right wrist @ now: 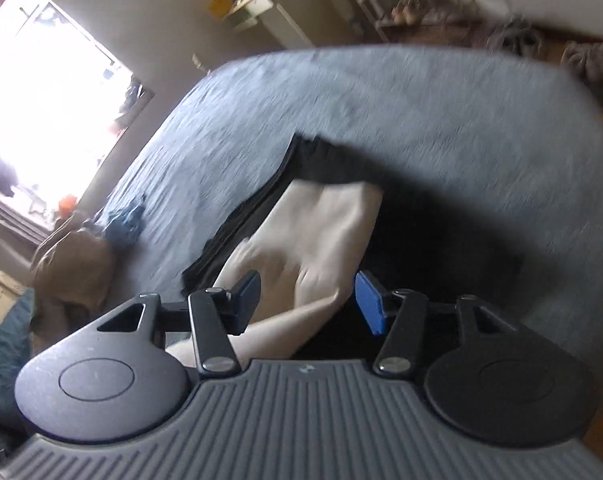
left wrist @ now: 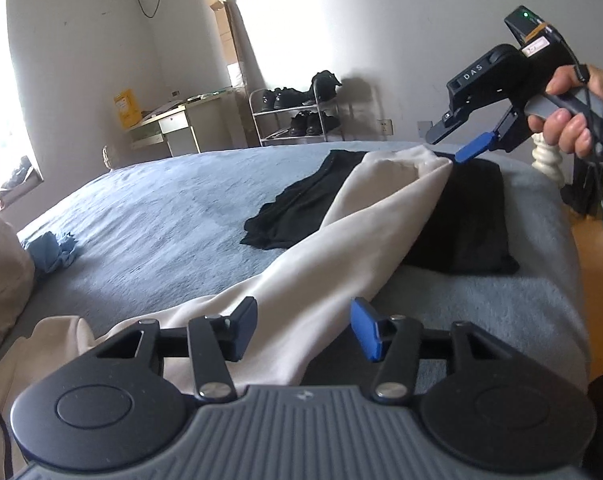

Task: Fold clothes

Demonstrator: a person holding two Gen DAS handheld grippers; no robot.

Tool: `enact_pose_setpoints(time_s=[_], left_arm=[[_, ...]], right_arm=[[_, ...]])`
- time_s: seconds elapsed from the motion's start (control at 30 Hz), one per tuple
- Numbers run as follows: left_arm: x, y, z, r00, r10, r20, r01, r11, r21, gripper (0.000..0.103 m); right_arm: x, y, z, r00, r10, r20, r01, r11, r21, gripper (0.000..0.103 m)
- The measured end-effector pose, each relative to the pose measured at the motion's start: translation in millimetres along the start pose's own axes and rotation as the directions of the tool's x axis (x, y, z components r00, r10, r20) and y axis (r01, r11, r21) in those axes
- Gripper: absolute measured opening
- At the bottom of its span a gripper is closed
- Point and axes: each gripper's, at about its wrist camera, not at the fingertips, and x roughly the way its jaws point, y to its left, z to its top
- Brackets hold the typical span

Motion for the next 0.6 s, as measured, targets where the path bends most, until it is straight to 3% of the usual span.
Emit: enact_pose_setpoints(time_s=[0.1, 0.17, 0.2, 0.37, 0.5, 0.6], left_arm=[[9, -10, 0, 1.000, 0.021, -0.010, -0.020, 0.999, 0.030, 0.053], [16, -16, -1, 0.999, 0.045, -0.024, -0.044, 0.998, 0.053, 0.053], [20, -19, -2, 0.998, 0.061, -0.030, -0.059, 0.996, 0.062, 0.053], [17, -13, -6, 0.996, 0.090, -0.009, -0.090, 0.996, 0.017, 0.052], [8, -4, -8, 0.995, 0.100, 0.022, -0.099, 0.994, -0.043, 0.047], [2, 5, -8, 0.992, 0.116, 0.043, -0.112, 0.990, -0.088, 0.047]], right_arm=[[24, 3, 4, 0.999, -0.031, -0.019, 0.030, 1.000, -0.006, 0.050], [30, 6, 2, 0.999, -0.045, -0.009, 0.045, 0.999, -0.008, 0.029], [30, 8, 0, 0.999, -0.049, -0.003, 0.049, 0.999, -0.010, 0.012], [-18, 10, -28, 0.987, 0.086, 0.137, -0.100, 0.991, 0.094, 0.008], [-60, 30, -56, 0.953, 0.162, 0.256, -0.212, 0.961, 0.179, 0.009], [-74, 56, -67, 0.921, 0.209, 0.329, -0.274, 0.947, 0.167, 0.010]])
